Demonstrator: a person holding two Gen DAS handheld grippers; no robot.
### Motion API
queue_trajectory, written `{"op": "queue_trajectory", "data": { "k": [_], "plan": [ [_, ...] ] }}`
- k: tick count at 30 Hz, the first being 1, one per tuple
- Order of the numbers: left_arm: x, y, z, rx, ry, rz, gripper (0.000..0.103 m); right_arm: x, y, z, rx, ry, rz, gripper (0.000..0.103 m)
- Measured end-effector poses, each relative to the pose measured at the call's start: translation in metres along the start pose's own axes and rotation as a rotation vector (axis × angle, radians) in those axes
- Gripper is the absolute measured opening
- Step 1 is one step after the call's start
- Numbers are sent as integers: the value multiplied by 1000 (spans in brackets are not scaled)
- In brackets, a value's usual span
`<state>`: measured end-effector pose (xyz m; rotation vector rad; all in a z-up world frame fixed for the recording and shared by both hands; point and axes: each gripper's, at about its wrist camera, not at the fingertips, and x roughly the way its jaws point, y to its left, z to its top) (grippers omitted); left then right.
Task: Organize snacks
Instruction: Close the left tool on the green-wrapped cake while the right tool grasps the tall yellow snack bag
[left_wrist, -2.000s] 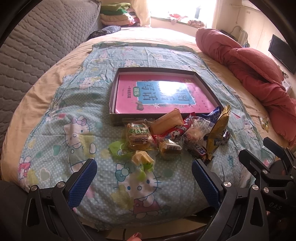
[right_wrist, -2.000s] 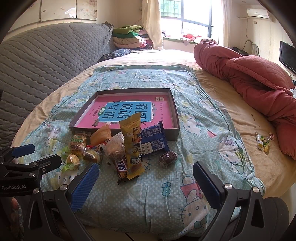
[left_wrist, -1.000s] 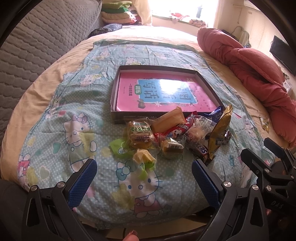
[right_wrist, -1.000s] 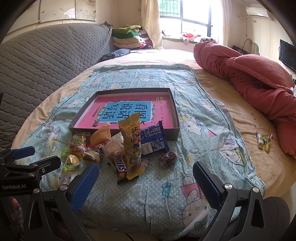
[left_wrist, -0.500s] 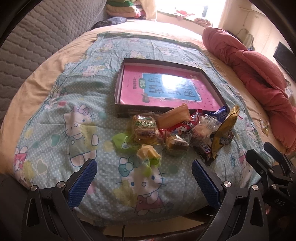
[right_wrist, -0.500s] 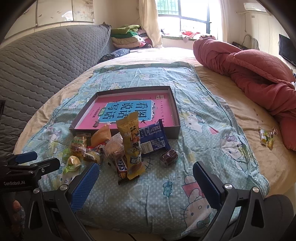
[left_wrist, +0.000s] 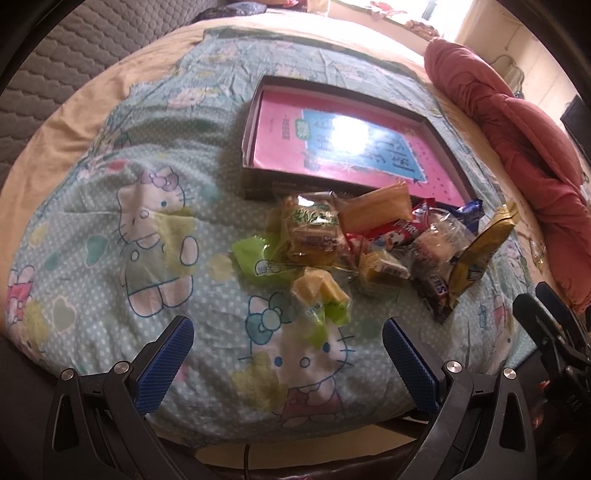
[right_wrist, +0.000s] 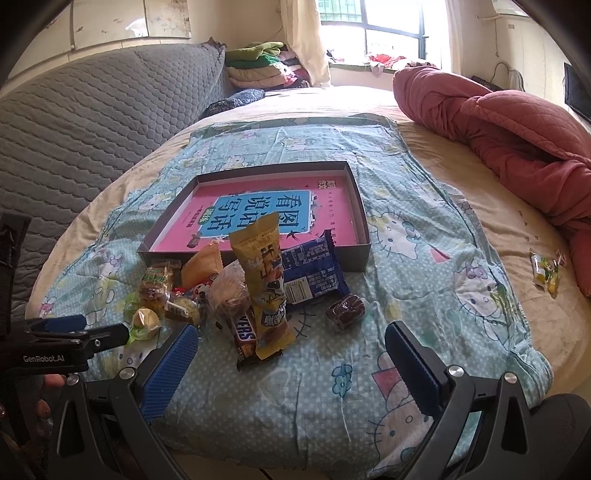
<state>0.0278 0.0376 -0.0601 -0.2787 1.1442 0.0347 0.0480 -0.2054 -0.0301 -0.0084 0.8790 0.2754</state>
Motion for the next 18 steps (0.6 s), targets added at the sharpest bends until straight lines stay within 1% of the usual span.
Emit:
{"op": "queue_trajectory", "data": {
  "k": [4,9,12,15,18],
  "plan": [
    [10,3,4,-2,15,-19,102,13,-5,3,19,29,7,102],
    [25,9,11,-30,45,-38,102,29,-1,8,-7,48,16,102],
    [31,12,14,-41,58,-47,102,39,5,9,-47,65,20,91],
    [34,12,17,-40,49,-39,102,48,10,9,-83,79,21,75],
    [38,11,20,-30,38,-37,102,52,13,9,-109,83,21,67]
  ]
}}
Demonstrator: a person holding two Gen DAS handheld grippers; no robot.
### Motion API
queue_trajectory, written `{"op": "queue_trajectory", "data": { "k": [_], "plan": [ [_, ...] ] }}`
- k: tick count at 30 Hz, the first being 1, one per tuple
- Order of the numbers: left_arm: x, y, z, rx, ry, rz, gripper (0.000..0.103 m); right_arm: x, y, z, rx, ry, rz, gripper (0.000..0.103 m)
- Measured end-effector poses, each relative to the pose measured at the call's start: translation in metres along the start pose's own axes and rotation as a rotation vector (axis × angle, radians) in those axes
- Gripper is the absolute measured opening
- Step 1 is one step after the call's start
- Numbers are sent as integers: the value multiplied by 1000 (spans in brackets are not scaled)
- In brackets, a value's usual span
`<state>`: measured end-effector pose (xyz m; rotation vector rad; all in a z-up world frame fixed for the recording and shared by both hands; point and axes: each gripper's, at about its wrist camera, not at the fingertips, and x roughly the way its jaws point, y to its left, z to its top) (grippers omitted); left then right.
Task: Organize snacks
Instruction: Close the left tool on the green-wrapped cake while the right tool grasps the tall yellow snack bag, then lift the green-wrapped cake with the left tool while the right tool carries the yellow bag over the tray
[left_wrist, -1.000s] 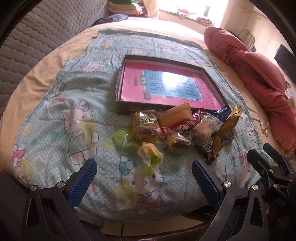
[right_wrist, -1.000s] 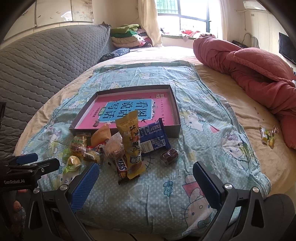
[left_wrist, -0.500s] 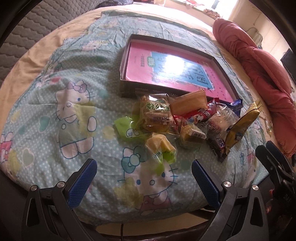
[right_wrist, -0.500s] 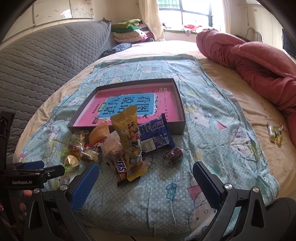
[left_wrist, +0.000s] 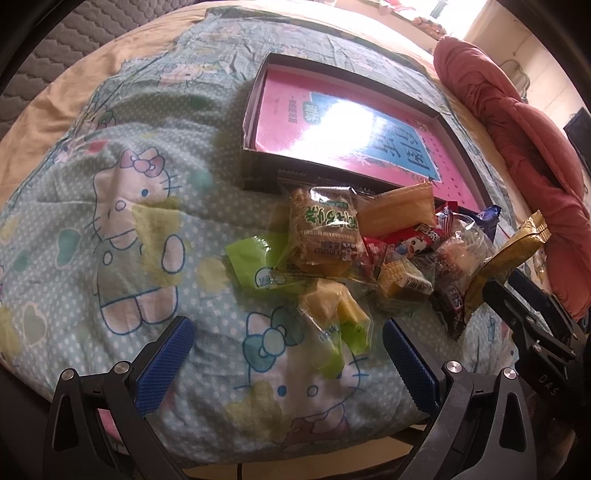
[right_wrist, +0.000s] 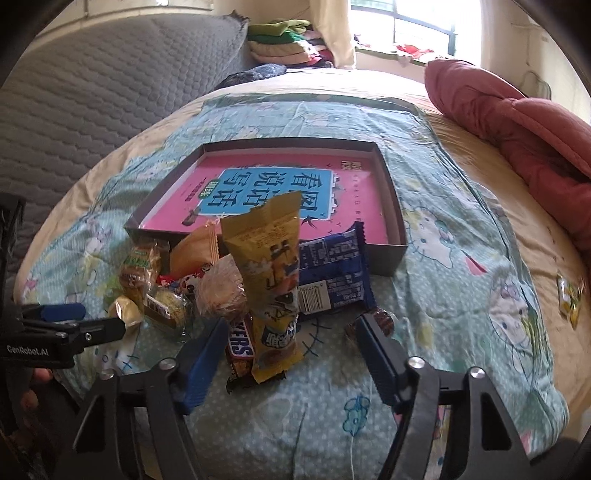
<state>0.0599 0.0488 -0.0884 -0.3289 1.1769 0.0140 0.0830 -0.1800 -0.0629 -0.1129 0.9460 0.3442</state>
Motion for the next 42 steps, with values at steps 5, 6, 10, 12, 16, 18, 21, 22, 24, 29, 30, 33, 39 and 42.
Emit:
{"op": "queue_trajectory", "data": {
  "k": [5,6,10,12,16,18,21,22,24,29,30,33,39,42],
  "plan": [
    [4,-5,5,21,-8,-4,98,7,0,2,-22,8,4,55],
    [6,-7,7,28,-11,-3,95,8,-1,3,-23,8,6,54],
    [10,-14,9,50,-13,-7,80,12,-2,7,-27,6,5,51],
    [14,-16,11,66,-12,3,75,15,-2,9,-28,6,12,49],
    [19,-17,11,76,-14,12,72,20,-2,10,-33,13,26,42],
    [20,-16,12,72,-13,7,71,20,-1,11,-39,11,36,33],
    [19,-11,11,63,-10,-6,68,21,1,12,-51,11,60,24],
    [18,-10,9,60,-12,-11,66,21,2,12,-55,10,67,24],
    [17,-7,10,58,-11,-25,64,19,2,11,-58,5,76,21],
    [12,-7,8,61,-13,-38,61,16,-1,13,-38,1,107,19],
    [10,-6,6,58,-11,-43,60,15,-2,13,-32,3,114,19],
    [6,-3,3,48,-4,-53,57,11,-6,12,-17,-3,120,19],
    [1,-2,-2,39,8,-63,44,6,-13,12,22,-9,137,19],
    [-2,-2,-4,46,9,-65,40,4,-17,12,39,-15,143,19]
  ]
}}
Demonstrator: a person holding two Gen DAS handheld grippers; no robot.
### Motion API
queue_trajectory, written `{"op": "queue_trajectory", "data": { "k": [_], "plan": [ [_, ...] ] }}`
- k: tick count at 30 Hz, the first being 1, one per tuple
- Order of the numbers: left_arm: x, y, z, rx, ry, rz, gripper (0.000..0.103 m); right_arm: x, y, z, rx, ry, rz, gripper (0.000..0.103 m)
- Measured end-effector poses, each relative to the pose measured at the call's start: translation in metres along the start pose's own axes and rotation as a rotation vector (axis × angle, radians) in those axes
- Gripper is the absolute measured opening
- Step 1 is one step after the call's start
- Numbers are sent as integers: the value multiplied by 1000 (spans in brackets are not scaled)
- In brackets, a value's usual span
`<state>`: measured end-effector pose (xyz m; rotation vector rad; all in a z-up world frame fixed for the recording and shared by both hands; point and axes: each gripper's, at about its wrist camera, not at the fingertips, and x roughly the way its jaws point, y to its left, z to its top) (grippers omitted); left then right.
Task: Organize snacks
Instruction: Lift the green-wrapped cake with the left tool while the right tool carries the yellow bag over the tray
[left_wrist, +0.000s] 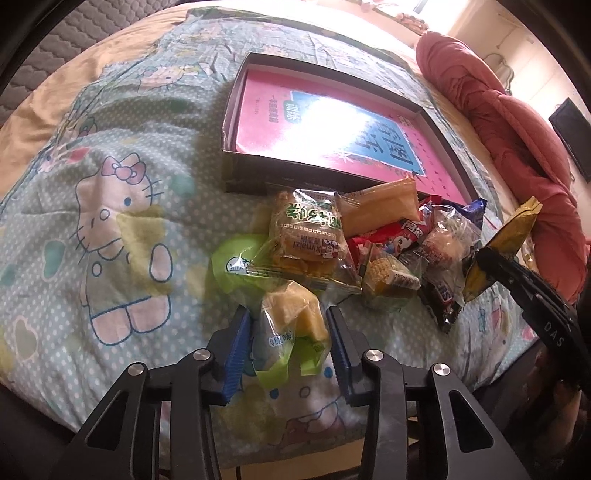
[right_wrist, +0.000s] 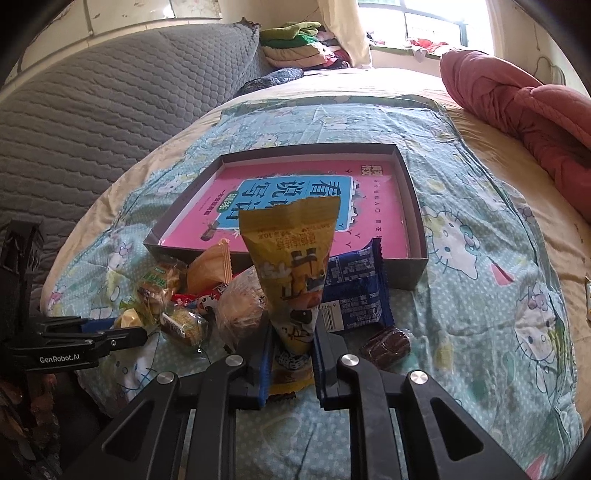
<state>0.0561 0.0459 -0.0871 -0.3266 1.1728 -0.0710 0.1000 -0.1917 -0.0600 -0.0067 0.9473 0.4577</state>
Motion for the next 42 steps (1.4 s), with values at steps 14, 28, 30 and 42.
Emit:
{"op": "queue_trajectory", "data": {
  "k": [14,28,30,42],
  "plan": [
    [-32,1,-11,-1,0,36,36,-10,-7,2,45,-26,39,19],
    [-57,19,-16,-44,-23,81,33,-16,-6,4,51,-44,56,19],
    [-61,21,-16,-54,-32,87,33,-17,-7,4,54,-49,55,19],
    [-80,35,-12,-91,-93,129,33,-21,-6,8,49,-69,57,19]
  ]
}}
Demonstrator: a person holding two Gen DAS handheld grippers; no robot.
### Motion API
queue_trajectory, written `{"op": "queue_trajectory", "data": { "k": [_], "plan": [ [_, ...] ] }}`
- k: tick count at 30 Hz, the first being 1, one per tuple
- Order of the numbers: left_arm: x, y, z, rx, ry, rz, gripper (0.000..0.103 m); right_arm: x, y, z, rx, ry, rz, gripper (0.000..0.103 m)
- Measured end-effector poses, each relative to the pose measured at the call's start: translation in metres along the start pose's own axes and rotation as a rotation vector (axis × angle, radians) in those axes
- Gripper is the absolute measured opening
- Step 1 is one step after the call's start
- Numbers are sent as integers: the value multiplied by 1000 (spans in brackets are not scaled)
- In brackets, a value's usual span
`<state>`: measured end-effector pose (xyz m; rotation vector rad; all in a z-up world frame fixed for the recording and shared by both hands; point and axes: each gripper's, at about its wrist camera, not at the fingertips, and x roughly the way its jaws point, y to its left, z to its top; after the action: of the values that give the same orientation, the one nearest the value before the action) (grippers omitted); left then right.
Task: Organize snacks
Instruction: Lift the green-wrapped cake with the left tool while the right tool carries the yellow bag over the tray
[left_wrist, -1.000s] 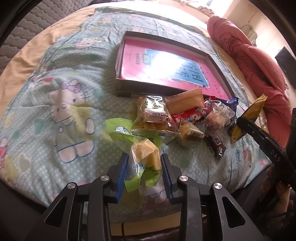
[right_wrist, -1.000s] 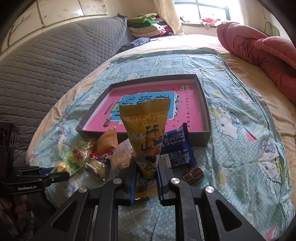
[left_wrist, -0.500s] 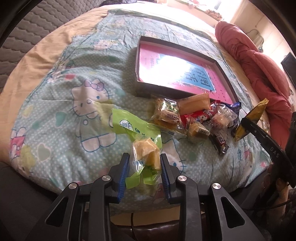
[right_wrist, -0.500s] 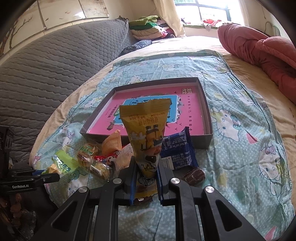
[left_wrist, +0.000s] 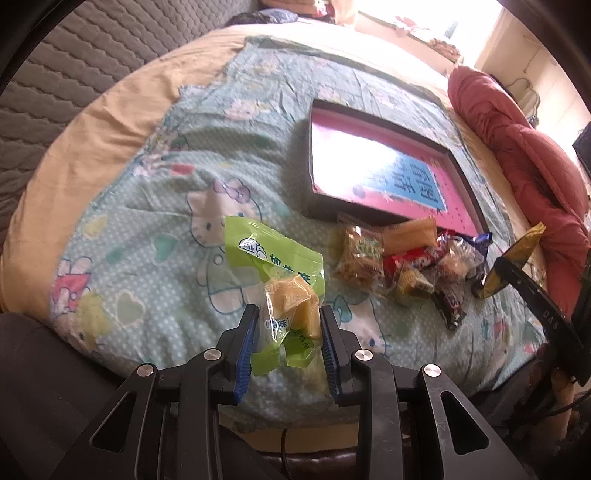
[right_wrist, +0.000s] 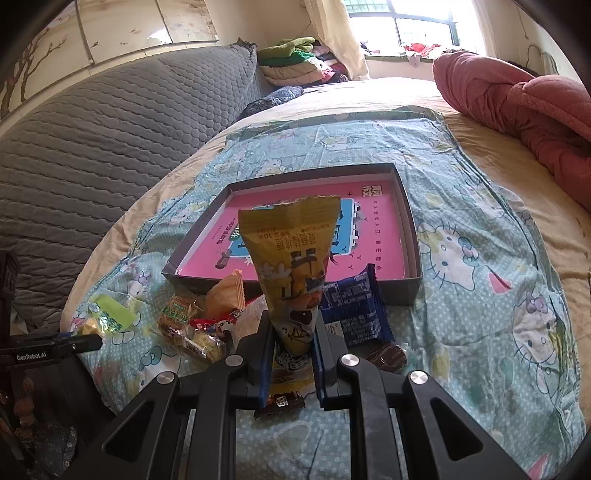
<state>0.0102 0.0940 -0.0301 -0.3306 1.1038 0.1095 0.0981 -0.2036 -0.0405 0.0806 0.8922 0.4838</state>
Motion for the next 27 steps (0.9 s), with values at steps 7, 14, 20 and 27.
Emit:
{"op": "queue_trajectory", "data": {
  "k": [7,14,20,27],
  "plan": [
    [-8,7,8,-25,-50,-13,33,-3,0,3,0,-18,-3,19],
    [-16,2,23,-15,-116,-36,33,-3,-6,8,19,-26,10,19],
    [-13,-6,35,-15,-130,-50,33,-6,-8,13,33,-44,31,19],
    [-10,-19,51,-7,-149,-67,33,-7,-14,25,35,-77,26,19]
  ]
}}
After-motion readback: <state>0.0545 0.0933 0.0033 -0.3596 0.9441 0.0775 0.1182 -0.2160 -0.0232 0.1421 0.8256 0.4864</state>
